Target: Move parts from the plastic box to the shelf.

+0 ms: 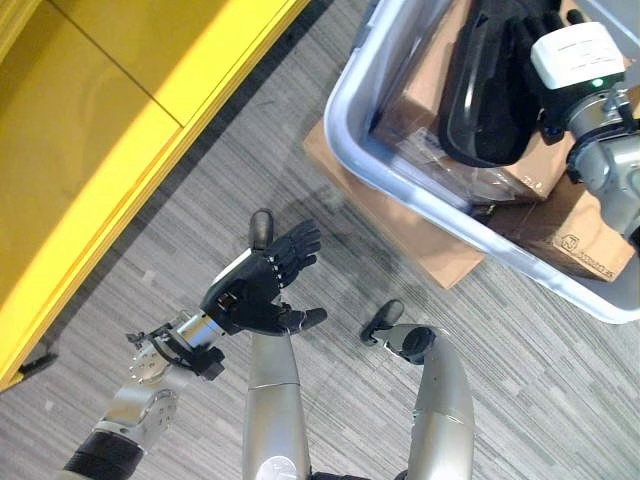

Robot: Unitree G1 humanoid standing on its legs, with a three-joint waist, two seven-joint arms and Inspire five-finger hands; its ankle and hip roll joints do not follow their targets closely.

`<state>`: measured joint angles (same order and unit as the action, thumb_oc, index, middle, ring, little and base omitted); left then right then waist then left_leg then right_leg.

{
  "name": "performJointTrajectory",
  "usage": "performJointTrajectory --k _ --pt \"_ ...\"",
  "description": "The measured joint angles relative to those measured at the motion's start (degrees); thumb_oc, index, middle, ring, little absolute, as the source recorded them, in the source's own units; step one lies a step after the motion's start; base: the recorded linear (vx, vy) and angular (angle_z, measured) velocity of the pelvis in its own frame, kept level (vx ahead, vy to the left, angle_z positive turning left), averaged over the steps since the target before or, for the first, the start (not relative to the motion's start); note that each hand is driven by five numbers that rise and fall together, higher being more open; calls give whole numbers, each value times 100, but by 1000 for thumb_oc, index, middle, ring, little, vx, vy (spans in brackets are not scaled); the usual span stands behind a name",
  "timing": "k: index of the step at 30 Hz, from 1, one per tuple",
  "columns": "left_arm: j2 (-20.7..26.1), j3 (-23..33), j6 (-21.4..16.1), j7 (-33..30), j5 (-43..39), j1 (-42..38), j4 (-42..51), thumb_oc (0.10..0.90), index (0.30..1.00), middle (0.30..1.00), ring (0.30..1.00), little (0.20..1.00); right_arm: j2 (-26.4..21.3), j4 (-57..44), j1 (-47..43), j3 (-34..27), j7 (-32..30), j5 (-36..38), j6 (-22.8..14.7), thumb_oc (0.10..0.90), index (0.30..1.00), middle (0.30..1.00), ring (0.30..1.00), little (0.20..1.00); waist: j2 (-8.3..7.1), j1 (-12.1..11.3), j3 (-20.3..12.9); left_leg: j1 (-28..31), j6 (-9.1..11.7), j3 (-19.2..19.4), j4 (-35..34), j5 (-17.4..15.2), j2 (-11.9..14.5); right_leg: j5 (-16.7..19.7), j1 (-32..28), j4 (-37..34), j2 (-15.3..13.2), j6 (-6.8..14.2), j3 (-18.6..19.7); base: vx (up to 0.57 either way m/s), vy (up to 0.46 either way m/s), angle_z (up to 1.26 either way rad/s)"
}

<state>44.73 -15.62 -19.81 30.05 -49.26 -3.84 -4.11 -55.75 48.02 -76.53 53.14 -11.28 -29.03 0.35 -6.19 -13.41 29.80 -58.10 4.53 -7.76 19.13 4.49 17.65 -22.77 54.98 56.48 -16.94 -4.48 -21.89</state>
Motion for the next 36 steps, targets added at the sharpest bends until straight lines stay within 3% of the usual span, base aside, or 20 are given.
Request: performJointTrajectory --k 2,5,8,9,10,11,17,22,36 --pt "-4 3 18 12 2 12 0 900 1000 1000 1000 1000 16 -7 43 -7 17 11 -39 900 1000 1000 1000 1000 14 -10 -7 81 15 -38 -153 383 24 26 -2 34 147 123 92 -14 -20 -17" --pt "-2 47 64 12 4 -30 12 900 1000 1000 1000 1000 -11 -35 68 -109 25 107 -29 900 1000 1000 1000 1000 12 31 -7 243 -27 94 -615 470 35 41 -5 -43 89 102 52 -20 5 16" --pt "-6 22 103 13 8 13 7 900 1000 1000 1000 1000 75 -13 109 -112 19 88 -47 900 1000 1000 1000 1000 10 14 -8 347 -28 103 -643 471 49 53 -30 -43 88 78 69 -10 17 -7" --pt "-8 12 103 13 8 12 8 900 1000 1000 1000 1000 98 -18 122 -114 -2 46 -68 814 879 879 879 879 10 37 -8 354 -29 108 -644 472 48 54 -30 -41 92 78 77 -10 11 -8" --pt "-13 0 106 15 11 -12 9 900 1000 1000 1000 1000 106 -47 156 -119 -106 -132 -118 814 879 879 879 879 10 81 -8 354 -36 102 -647 479 51 63 -30 -39 107 79 79 0 0 0" --pt "-14 1 107 15 11 -22 10 900 1000 1000 1000 1000 103 -54 192 -143 -184 -258 -141 400 300 300 300 300 10 85 -8 354 -36 103 -653 479 61 66 -30 -39 117 75 78 -7 1 -4" --pt "-14 -2 107 16 10 -14 6 900 1000 1000 1000 1000 113 -157 89 -195 -885 -1416 -177 400 300 300 300 300 11 47 -8 293 20 114 -650 349 122 91 62 -52 143 -14 45 -4 -2 -3" --pt "-13 -12 96 19 10 27 -39 900 1000 1000 1000 1000 102 -535 -5 168 -1331 -2399 -75 400 300 300 300 300 12 13 -8 293 -39 105 -668 399 121 106 82 -50 179 11 71 -5 -4 -2" --pt "-88 -48 -59 59 11 36 -175 900 1000 1000 1000 1000 277 -535 221 64 -2327 -2923 84 400 300 300 300 300 32 37 -11 291 -105 128 -811 481 105 105 242 -35 185 -8 134 -9 12 -1"
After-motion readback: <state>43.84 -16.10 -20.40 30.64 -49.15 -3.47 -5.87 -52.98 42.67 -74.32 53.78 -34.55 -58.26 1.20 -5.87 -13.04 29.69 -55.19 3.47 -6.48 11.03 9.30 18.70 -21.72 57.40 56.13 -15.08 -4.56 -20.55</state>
